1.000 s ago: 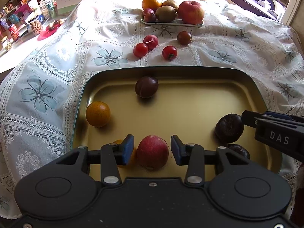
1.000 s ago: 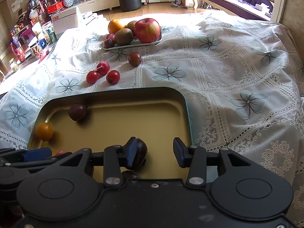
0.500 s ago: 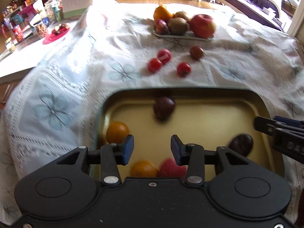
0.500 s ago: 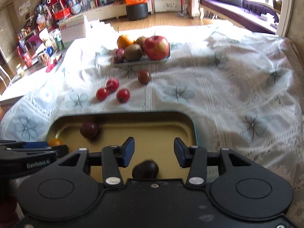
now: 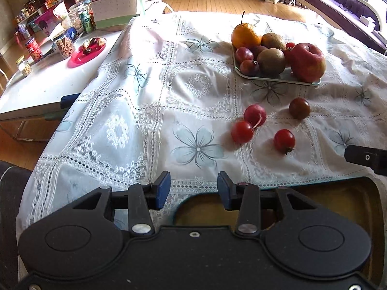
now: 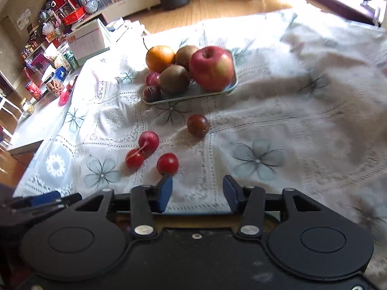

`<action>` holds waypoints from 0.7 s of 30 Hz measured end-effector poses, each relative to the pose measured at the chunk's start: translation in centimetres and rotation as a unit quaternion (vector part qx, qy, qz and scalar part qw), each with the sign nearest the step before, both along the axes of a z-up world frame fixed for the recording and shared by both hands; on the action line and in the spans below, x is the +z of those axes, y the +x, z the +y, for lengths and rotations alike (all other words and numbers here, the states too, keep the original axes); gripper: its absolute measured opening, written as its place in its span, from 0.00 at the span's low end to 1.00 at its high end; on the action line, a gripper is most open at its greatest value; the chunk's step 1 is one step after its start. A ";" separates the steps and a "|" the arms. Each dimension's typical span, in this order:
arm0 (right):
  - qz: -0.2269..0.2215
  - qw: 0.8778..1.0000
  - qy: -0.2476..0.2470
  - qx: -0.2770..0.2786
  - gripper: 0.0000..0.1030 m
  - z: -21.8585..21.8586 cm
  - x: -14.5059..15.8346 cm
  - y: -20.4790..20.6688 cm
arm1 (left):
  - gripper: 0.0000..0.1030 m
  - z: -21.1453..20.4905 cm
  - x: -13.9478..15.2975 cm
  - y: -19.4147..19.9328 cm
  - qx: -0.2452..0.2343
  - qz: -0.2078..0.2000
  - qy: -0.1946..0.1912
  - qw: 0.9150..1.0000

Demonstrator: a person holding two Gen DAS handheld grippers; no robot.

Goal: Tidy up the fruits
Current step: 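Withdraw both open tools from the tray toward the loose fruit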

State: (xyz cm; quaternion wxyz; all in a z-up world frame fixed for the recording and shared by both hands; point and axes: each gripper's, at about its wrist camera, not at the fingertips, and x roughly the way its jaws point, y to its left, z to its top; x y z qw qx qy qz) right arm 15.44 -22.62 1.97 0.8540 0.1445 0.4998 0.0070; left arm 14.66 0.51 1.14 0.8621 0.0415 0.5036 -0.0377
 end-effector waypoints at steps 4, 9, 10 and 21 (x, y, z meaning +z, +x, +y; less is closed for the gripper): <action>0.023 1.000 0.000 -0.020 0.47 -0.5 -1.5 4.1 | 0.49 -0.1 -0.5 2.0 -0.002 0.012 -0.005 1.000; 0.049 0.999 -0.001 -0.018 0.44 0.6 -3.1 6.1 | 0.49 -0.3 -1.3 3.8 -0.004 0.022 -0.002 1.000; 0.051 0.999 0.003 -0.013 0.44 1.0 -3.2 6.3 | 0.49 -0.3 -1.4 4.0 -0.003 0.023 0.002 1.000; 0.063 0.998 -0.007 0.028 0.44 5.4 -5.4 7.4 | 0.49 1.1 -2.3 5.1 0.010 0.044 -0.015 0.999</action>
